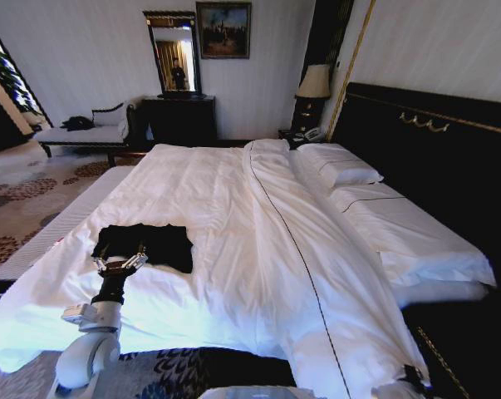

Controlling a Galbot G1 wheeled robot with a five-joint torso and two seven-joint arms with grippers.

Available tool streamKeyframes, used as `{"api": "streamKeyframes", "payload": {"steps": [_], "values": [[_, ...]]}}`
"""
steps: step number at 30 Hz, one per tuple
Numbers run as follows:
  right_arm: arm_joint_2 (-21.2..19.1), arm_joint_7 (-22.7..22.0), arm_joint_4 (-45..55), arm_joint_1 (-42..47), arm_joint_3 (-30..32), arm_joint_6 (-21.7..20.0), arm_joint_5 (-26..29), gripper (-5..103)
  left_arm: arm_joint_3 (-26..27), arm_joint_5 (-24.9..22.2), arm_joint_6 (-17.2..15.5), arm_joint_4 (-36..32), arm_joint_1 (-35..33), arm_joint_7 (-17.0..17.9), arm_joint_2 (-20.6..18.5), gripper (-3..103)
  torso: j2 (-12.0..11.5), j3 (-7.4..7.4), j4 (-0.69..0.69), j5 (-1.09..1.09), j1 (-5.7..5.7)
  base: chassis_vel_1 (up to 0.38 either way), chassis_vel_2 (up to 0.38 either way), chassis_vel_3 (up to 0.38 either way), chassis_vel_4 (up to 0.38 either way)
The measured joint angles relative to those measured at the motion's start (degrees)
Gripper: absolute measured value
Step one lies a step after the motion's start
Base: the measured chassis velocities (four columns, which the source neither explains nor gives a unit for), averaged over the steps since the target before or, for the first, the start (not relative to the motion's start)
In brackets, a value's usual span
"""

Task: Fold the clothes on the bed.

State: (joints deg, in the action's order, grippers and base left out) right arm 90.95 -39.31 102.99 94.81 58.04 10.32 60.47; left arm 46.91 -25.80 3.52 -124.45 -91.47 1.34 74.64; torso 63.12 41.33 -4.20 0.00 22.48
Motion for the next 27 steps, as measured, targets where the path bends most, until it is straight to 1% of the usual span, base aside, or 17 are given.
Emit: {"api": "streamKeyframes", "payload": {"steps": [2, 4, 5, 6, 7, 8, 9, 11, 14, 15, 17, 18, 19, 20, 24, 26, 27], "values": [[0.31, -0.02, 0.77, 0.46, 0.01, 0.38, -1.11, 15, 0.24, -0.05, 0.00, 0.42, 0.02, 0.00, -0.35, 100, 0.00, 0.00, -0.01, 0.00, 0.00, 0.000, 0.000, 0.000, 0.000], [0.38, -0.02, 0.98, 0.62, 0.00, 0.47, -1.28, 15, 0.28, -0.07, 0.00, 0.48, 0.03, 0.00, -0.41, 100, 0.00, 0.00, -0.01, 0.00, 0.00, 0.000, 0.000, 0.000, 0.000], [0.60, -0.01, 1.64, 1.05, -0.05, 0.68, -1.66, 20, 0.37, -0.11, 0.02, 0.62, 0.09, 0.00, -0.51, 100, 0.00, 0.00, -0.01, 0.00, 0.00, 0.000, 0.000, 0.000, 0.000], [1.07, -0.43, 5.39, 2.70, -0.17, 1.06, -2.31, 32, 0.54, -0.23, 0.07, 1.12, 0.33, 0.01, -0.67, 100, 0.00, 0.00, -0.02, 0.01, 0.00, 0.000, 0.000, 0.000, 0.000], [1.11, -0.87, 7.05, 3.20, -0.12, 1.10, -2.65, 32, 0.54, -0.23, 0.08, 1.30, 0.39, 0.01, -0.65, 100, 0.00, 0.00, -0.01, -0.01, 0.00, 0.000, 0.000, 0.000, 0.000], [1.14, -1.55, 9.76, 4.02, 0.13, 1.11, -3.29, 37, 0.53, -0.23, 0.09, 1.50, 0.43, 0.02, -0.55, 100, 0.00, 0.00, -0.01, 0.00, 0.00, 0.000, 0.000, 0.000, 0.000], [1.14, -1.55, 9.76, 4.02, 0.13, 1.11, -3.29, 37, 0.53, -0.23, 0.09, 1.50, 0.43, 0.02, -0.55, 100, 0.00, 0.00, -0.01, 0.00, 0.00, 0.000, 0.000, 0.000, 0.000], [1.14, -2.45, 13.10, 5.07, 0.75, 1.01, -3.93, 42, 0.50, -0.18, 0.11, 1.66, 0.44, 0.02, -0.35, 100, 0.00, 0.00, 0.00, 0.00, 0.00, 0.000, 0.000, 0.000, 0.000], [1.15, -6.48, 18.56, 6.90, 3.78, -0.42, -4.40, 59, 0.44, 0.01, 0.13, 1.98, 0.48, 0.02, 0.02, 100, 0.00, 0.00, 0.01, 0.00, 0.00, 0.000, 0.000, 0.000, 0.000], [1.15, -6.48, 18.56, 6.90, 3.78, -0.42, -4.40, 59, 0.44, 0.01, 0.13, 1.98, 0.48, 0.02, 0.02, 100, 0.00, 0.00, 0.01, 0.00, 0.00, 0.000, 0.000, 0.000, 0.000], [0.96, -9.21, 19.65, 7.14, 6.07, -1.15, -3.67, 70, 0.44, 0.05, 0.13, 2.03, 0.50, 0.02, 0.13, 100, 0.00, 0.00, 0.01, 0.00, 0.00, 0.000, 0.000, 0.000, 0.000], [0.69, -10.37, 20.07, 7.51, 7.15, -1.46, -2.91, 70, 0.45, 0.10, 0.13, 2.03, 0.50, 0.03, 0.18, 100, 0.00, 0.00, -0.02, -0.04, 0.00, 0.000, 0.000, 0.000, 0.000], [0.44, -11.39, 20.41, 8.06, 7.63, -1.93, -1.99, 75, 0.44, 0.17, 0.13, 2.03, 0.51, 0.03, 0.23, 100, 0.00, 0.00, -0.03, -0.04, 0.00, 0.000, 0.000, 0.000, 0.000], [0.44, -11.39, 20.41, 8.06, 7.63, -1.93, -1.99, 75, 0.44, 0.17, 0.13, 2.03, 0.51, 0.03, 0.23, 100, 0.00, 0.00, -0.03, -0.04, 0.00, 0.000, 0.000, 0.000, 0.000], [0.49, -13.75, 20.30, 9.23, 7.59, -3.13, -1.00, 95, 0.17, 0.70, -0.09, 1.84, 0.55, 0.03, 0.74, 100, 0.00, 0.00, 0.00, -0.01, -0.01, 0.000, 0.000, 0.000, 0.000], [0.61, -14.10, 20.01, 9.23, 7.43, -3.29, -1.15, 95, 0.08, 0.82, -0.11, 1.77, 0.53, 0.03, 0.88, 100, 0.00, 0.00, -0.01, 0.00, 0.00, 0.000, 0.000, 0.000, 0.000], [0.67, -14.35, 19.78, 9.22, 7.27, -3.40, -1.25, 98, 0.00, 0.94, -0.12, 1.65, 0.49, 0.03, 1.00, 100, 0.00, 0.00, -0.01, 0.00, -0.01, 0.000, 0.000, 0.000, 0.000]]}}
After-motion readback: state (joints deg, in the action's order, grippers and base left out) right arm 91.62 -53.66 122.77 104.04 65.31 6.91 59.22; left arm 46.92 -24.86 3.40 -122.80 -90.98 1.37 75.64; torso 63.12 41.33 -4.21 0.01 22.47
